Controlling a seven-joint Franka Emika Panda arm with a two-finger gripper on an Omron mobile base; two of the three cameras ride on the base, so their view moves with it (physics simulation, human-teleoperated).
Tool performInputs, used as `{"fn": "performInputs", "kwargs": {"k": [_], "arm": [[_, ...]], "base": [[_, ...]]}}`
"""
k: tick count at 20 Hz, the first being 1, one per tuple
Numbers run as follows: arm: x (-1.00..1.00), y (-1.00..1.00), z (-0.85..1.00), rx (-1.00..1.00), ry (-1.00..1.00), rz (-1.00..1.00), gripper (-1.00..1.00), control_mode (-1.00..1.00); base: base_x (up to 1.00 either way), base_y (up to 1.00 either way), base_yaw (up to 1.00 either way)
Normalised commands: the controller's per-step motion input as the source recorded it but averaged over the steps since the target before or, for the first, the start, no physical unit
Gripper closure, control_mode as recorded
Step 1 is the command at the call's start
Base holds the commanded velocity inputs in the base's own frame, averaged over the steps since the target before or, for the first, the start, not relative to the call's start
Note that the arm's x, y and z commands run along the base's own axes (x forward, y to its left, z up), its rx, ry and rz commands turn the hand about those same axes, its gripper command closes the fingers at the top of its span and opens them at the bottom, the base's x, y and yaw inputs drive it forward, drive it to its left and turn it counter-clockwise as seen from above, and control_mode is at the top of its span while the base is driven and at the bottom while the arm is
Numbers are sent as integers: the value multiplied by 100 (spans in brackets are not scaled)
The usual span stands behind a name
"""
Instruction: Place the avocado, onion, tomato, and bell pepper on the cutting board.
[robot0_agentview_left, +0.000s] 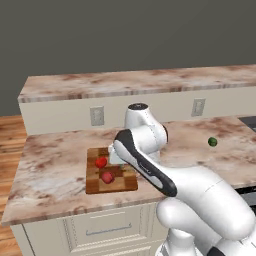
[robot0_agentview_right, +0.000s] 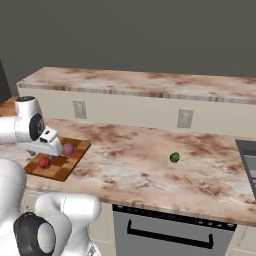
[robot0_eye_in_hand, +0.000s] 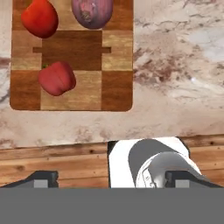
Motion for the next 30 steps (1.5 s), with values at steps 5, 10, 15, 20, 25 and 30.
{"fn": "performInputs", "kwargs": {"k": [5, 10, 15, 20, 25, 30], "arm": [[-69, -98, 68, 0, -30, 0, -100, -100], [-37, -96, 63, 0, -24, 0, -100, -100], [0, -83, 50, 0, -8, 0, -100, -100], [29, -75, 29, 0, 0, 0, -100, -100], [35, -60, 1, 0, 0, -3, -100, -100], [37, -56, -9, -1, 0, -2, -100, -100]], "base": [[0, 0, 0], [0, 0, 0], [0, 0, 0], [0, 0, 0], [0, 0, 0], [0, 0, 0]]}}
